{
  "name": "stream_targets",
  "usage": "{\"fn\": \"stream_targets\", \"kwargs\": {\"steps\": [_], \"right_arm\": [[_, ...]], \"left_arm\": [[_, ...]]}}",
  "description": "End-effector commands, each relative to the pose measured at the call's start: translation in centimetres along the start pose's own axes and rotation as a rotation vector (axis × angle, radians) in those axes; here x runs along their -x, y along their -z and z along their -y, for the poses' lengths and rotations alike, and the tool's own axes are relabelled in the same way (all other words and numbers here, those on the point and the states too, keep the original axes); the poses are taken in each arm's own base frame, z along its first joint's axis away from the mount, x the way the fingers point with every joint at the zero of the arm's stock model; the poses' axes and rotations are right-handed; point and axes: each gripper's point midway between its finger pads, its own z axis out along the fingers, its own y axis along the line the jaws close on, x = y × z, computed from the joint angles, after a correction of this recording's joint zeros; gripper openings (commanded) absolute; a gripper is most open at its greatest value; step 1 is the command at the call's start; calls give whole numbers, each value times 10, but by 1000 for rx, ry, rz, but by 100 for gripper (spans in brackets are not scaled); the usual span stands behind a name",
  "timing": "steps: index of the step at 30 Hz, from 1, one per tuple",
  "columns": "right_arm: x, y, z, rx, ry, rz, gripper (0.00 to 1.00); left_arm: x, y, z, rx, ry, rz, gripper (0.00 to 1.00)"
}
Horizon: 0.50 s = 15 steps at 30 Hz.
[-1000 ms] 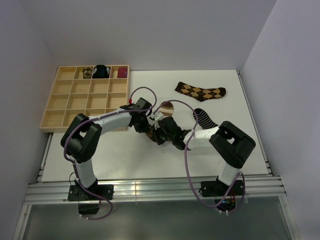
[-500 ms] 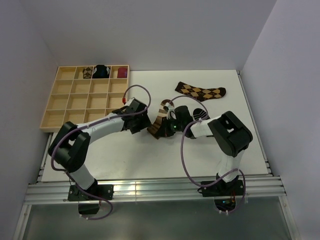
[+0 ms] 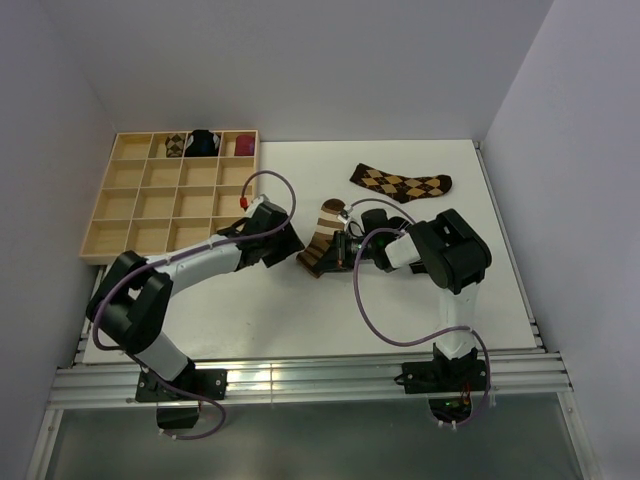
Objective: Roll the socks
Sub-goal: Roll the sock at the center of the board.
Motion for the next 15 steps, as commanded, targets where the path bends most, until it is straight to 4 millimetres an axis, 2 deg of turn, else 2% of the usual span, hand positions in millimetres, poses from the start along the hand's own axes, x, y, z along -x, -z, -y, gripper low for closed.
{"fn": "stream_targets", "kwargs": {"steps": [1,6,15], "right_arm": [[-5,-2,20,-66,-71,-16,0],[-4,-4,22,-74,-75,-26,0],[-3,-4,24,-86,-83,-23,0]], "left_arm": [[-2,-7,10,-47,21,-6,65],[-8,-15,13,-56,20,-23,64],[-22,-29,-1,9,14,-57,58]]}}
